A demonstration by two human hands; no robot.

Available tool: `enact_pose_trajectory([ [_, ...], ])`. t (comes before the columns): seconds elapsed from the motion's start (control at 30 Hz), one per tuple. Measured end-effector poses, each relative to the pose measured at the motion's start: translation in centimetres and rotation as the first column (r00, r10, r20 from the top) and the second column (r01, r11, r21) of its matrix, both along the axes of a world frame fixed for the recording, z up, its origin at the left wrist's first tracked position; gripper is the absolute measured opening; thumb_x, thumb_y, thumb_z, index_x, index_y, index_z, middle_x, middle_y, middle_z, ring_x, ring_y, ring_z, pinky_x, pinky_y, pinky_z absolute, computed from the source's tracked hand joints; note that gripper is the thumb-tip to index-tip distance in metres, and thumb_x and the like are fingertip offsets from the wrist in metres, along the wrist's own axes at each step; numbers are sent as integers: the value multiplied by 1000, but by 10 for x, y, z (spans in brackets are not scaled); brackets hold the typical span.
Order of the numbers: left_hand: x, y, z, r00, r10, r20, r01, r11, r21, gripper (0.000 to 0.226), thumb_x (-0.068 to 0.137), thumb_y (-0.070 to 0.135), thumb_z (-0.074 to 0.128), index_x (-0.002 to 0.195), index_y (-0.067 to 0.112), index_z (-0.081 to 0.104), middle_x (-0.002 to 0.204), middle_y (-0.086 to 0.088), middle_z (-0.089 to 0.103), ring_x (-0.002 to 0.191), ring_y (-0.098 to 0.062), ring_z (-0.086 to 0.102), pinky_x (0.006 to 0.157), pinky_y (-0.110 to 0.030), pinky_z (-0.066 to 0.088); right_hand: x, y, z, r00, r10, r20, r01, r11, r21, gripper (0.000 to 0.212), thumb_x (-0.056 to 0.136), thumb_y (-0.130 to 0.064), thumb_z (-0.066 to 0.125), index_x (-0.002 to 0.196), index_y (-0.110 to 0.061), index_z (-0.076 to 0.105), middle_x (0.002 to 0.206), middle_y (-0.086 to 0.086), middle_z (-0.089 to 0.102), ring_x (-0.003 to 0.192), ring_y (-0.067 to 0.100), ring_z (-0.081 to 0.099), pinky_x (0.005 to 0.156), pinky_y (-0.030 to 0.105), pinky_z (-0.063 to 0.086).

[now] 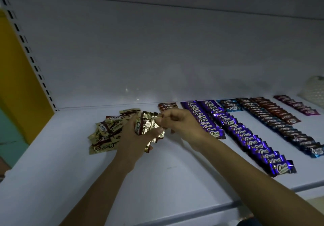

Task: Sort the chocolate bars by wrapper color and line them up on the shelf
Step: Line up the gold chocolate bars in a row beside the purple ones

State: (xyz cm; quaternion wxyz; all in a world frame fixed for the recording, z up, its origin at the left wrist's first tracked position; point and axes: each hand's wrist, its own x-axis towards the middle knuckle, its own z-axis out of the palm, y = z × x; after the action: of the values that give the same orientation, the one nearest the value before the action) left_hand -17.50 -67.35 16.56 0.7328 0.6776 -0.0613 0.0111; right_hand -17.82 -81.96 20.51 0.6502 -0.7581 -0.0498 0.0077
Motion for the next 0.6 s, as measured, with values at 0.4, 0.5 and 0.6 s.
enact_pose_trajectory([
  [0.4,4,2,-5,998,54,-11,-54,998,-32,53,68,28,78,116,14,61,103,-13,68,76,-17,65,47,-23,48,-9,-52,-13,962,-61,265,198,823,-532,21,78,2,65,73,-18,61,67,-5,61,63,-2,54,61,13,40],
  [0.5,4,2,-6,998,60,-9,-60,998,-33,42,75,22,77,113,13,62,102,-13,68,72,-13,64,46,-22,49,-12,-59,-19,957,94,273,165,598,-784,20,76,-1,62,81,-17,72,69,-9,62,64,4,52,60,19,37],
  [0.6,5,2,-7,998,56,-10,-56,998,-36,41,77,20,76,114,13,61,101,-12,68,69,-10,64,46,-22,49,-11,-60,-20,966,96,241,165,489,-857,27,78,-3,59,88,-21,76,84,6,71,81,22,60,74,29,46],
])
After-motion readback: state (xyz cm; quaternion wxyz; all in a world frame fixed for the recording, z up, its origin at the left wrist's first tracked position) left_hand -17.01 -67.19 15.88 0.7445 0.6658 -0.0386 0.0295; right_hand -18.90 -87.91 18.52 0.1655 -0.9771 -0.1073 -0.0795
